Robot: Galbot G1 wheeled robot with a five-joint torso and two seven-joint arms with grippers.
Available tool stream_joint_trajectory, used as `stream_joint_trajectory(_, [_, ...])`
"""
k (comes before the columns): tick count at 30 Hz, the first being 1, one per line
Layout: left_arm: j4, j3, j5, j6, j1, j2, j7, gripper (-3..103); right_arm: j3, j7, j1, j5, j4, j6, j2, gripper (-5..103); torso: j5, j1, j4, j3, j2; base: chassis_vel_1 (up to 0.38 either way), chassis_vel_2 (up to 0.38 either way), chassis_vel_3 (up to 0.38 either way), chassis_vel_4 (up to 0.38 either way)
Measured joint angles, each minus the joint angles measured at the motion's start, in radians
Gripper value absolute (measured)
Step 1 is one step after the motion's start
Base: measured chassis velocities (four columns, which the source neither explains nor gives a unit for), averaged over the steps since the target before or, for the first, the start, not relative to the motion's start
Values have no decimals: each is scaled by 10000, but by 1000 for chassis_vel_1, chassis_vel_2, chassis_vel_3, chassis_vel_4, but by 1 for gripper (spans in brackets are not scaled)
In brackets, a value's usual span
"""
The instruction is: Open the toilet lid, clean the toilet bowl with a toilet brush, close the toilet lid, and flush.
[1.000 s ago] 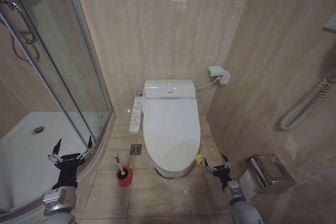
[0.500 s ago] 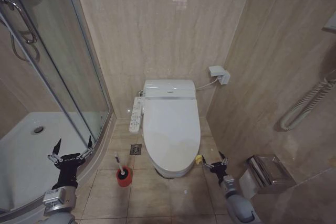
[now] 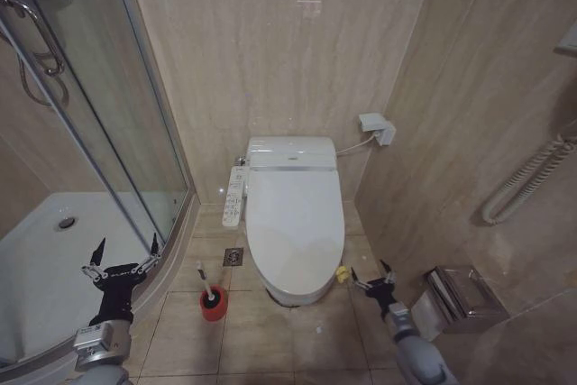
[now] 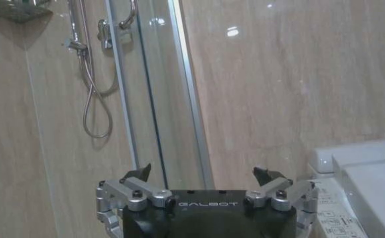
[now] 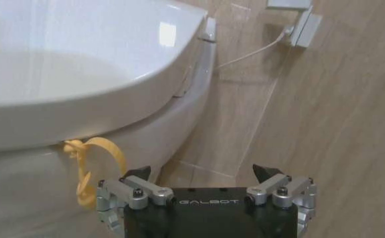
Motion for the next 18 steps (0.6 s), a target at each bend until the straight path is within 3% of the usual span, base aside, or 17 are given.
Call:
stream_joint_trajectory(8, [0, 0, 0, 0, 0, 0, 0, 100, 37, -64, -885, 79, 1027, 13, -253, 100, 1, 0, 2, 0, 0, 0, 0, 0, 0])
stream_joint_trajectory(18, [0, 0, 0, 0, 0, 0, 0, 100, -445, -60, -749, -99, 1036, 19, 30, 100, 1, 0, 3, 0, 0, 0, 0, 0, 0])
